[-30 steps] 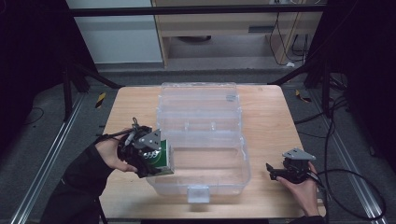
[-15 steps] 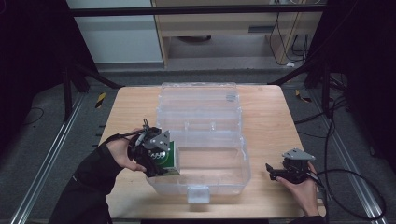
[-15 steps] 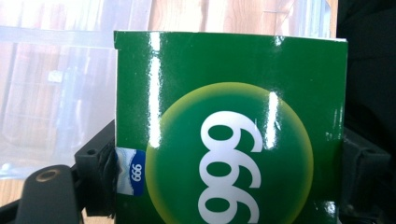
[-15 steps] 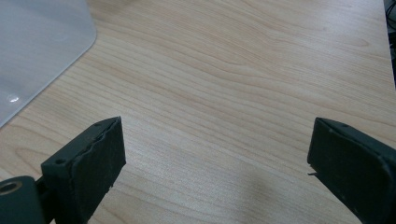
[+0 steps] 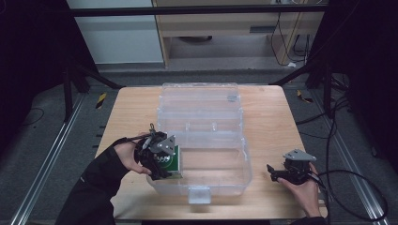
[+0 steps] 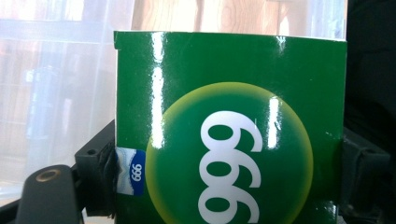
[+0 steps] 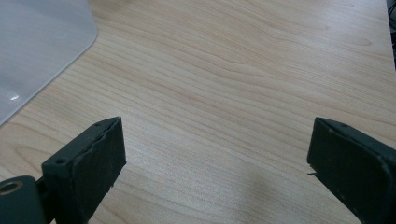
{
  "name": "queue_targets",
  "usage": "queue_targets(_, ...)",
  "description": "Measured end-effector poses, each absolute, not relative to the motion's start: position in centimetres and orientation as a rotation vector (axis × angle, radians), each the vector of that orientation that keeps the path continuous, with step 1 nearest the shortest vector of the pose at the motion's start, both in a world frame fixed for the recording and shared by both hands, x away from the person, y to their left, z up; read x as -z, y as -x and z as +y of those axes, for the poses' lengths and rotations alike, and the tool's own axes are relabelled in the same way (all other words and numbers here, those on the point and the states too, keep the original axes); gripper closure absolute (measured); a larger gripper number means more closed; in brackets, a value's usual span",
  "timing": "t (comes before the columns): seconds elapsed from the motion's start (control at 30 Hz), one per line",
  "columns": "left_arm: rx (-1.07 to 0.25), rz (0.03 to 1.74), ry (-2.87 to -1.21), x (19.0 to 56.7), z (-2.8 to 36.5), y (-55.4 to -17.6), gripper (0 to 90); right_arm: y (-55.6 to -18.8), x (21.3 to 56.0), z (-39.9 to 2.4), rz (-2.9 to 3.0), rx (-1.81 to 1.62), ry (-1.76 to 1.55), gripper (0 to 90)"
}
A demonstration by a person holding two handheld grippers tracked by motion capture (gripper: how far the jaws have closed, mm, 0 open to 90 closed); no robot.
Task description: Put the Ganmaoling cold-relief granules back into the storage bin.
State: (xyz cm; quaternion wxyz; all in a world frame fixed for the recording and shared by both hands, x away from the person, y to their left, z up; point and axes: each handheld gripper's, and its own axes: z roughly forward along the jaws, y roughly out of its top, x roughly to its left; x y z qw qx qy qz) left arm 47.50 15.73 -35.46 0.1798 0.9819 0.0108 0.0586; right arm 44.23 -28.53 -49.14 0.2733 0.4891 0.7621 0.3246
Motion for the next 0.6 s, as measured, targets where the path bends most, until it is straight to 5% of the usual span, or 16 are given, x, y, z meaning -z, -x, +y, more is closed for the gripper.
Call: queue_targets(0.6, -0.137, 0.014, -2.822, 37.8, 15.4, -47.8, 14.6, -44.3, 49.2, -28.5, 2.057, -0.867, -1.310, 4.7)
